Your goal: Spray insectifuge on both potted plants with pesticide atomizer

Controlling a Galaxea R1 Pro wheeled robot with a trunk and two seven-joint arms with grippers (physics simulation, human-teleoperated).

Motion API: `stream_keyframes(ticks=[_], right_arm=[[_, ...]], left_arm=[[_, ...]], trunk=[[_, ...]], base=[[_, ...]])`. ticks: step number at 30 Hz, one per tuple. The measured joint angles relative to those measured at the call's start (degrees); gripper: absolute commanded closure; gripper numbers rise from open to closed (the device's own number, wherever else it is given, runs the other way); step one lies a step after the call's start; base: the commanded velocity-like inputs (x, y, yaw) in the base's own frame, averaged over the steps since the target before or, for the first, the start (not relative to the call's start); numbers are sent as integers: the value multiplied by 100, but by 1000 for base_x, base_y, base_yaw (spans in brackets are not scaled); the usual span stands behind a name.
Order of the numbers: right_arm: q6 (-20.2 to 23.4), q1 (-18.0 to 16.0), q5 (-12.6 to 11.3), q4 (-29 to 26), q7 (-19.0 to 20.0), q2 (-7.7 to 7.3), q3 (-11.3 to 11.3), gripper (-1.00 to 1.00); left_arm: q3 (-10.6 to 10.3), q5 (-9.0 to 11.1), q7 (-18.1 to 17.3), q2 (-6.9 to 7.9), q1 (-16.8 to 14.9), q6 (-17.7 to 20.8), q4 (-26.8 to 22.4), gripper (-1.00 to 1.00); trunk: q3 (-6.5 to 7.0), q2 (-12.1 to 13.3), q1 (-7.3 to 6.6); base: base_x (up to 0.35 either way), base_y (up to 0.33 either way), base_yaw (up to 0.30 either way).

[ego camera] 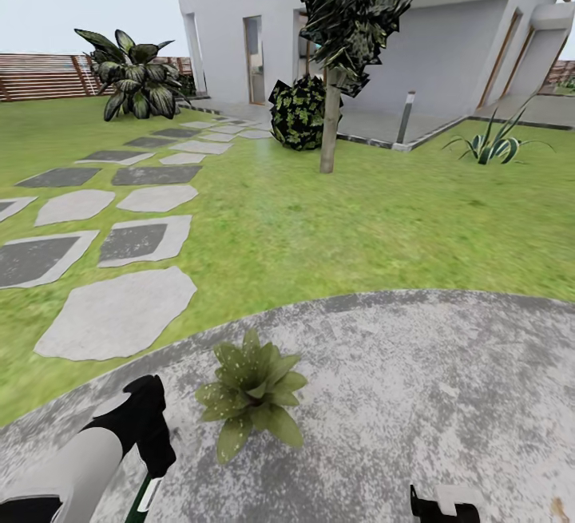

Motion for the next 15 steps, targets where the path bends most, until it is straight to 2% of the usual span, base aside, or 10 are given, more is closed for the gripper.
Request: stream_keyframes(ticks=[3, 8, 12, 15], right_arm=[[0, 0, 0, -1, 0, 0, 0, -100], [0, 0, -8, -2, 0, 14, 0, -100], [0, 0, -6, -2, 0, 18, 0, -100], [0, 0, -2, -2, 0, 18, 0, -100]], left_arm=[[-5, 0, 1, -1, 0, 3, -1, 100], [-22, -2, 0, 6, 7, -4, 78, 100], [102, 4, 24, 64, 156, -44, 109, 100], [169, 9, 267, 77, 179, -46, 118, 100]], trunk=[[0, 0, 1], [0, 0, 3], [0, 0, 3], [0, 0, 4]], base=[[204, 0, 0], [20, 0, 13], [1, 0, 220], [0, 0, 249]])
